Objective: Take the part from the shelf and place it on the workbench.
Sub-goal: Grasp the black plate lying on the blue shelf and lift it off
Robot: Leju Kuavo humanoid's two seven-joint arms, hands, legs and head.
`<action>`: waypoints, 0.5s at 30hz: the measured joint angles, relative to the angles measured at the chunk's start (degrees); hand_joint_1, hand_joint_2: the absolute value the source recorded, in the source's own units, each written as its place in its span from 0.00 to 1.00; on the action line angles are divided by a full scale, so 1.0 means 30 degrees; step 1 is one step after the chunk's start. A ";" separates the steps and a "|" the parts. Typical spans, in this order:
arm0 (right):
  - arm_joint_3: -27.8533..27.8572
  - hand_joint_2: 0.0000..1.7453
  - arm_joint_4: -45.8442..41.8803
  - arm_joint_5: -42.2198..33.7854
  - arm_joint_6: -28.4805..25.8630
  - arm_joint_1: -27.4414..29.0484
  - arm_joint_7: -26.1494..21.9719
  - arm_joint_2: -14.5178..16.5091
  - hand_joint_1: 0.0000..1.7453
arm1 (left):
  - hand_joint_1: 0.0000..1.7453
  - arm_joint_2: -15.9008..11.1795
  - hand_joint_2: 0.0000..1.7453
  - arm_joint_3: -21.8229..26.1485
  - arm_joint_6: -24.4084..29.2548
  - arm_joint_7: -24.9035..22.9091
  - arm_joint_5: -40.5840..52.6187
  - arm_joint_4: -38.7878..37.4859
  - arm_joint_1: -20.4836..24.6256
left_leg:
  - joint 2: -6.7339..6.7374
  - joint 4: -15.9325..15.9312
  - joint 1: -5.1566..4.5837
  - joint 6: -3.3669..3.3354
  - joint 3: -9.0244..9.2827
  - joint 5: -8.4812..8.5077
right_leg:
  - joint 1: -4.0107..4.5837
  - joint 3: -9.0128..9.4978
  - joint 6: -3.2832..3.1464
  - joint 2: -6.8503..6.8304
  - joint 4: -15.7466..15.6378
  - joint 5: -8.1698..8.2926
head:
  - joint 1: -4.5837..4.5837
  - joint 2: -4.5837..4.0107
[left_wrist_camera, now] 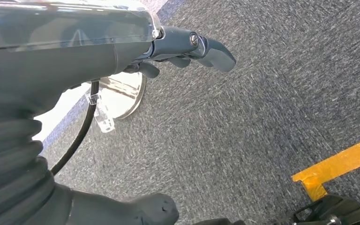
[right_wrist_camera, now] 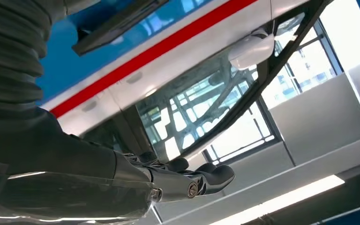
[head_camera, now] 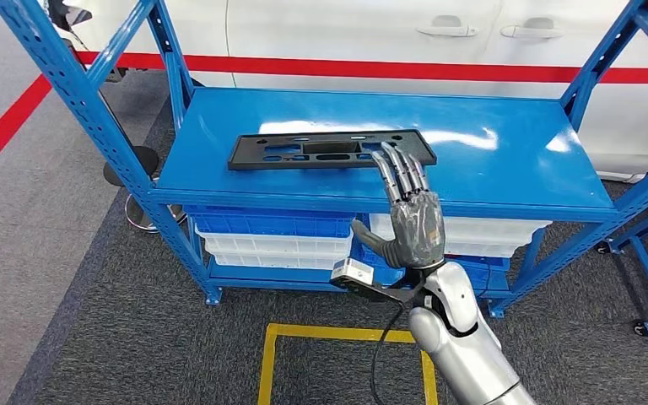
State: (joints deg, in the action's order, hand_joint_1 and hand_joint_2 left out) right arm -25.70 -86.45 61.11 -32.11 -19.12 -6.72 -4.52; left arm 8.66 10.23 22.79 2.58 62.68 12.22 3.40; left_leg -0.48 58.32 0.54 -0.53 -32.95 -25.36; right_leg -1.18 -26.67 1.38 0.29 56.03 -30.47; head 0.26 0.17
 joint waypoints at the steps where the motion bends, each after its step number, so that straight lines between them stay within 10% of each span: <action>1: -0.0006 1.00 -0.0022 -0.0228 0.0080 0.0092 0.0013 0.0000 0.00 | 0.00 0.0000 1.00 0.0002 0.0000 0.0002 0.0020 0.0000 -0.0006 | 0.0000 0.0000 0.0000 0.0000 -0.0001 0.0000 | 0.0000 0.0000 0.0000 -0.0001 0.0000 0.0000 | 0.0000 0.0000; 4: -0.0009 1.00 -0.0027 -0.0251 0.0307 0.0552 0.0264 -0.0007 0.00 | 0.00 0.0002 1.00 0.0005 -0.0009 -0.0077 0.0191 0.0000 -0.0031 | -0.0001 0.0000 0.0000 0.0000 -0.0006 0.0000 | 0.0000 -0.0006 0.0001 -0.0001 0.0000 0.0000 | -0.0002 0.0000; 8: -0.0016 1.00 0.0470 0.2150 0.0640 0.1180 0.1275 -0.0051 0.00 | 0.00 0.0007 0.00 0.0011 -0.0310 -0.0182 0.0406 0.0000 -0.0009 | -0.0001 0.0001 0.0000 0.0000 -0.0015 0.0000 | -0.0001 -0.0016 0.0001 0.0000 0.0000 0.0000 | 0.0000 0.0000; 15: -0.0102 1.00 0.1117 0.2377 0.0826 0.1427 0.1537 -0.0051 0.00 | 0.00 0.0146 0.00 0.0807 -0.0738 0.1616 -0.1263 0.0000 0.0101 | 0.0001 0.0001 0.0000 0.0000 -0.0019 0.0000 | -0.0002 -0.0018 0.0001 0.0002 0.0000 0.0001 | 0.0000 0.0000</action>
State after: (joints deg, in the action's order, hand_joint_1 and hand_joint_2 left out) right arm -26.00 -83.10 68.24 -29.63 -14.84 -2.11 -4.68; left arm 9.09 12.65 20.58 7.43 58.89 12.22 3.70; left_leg -0.48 58.32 0.54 -0.53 -33.01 -25.36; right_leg -1.18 -26.72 1.38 0.29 56.03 -30.47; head 0.26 0.17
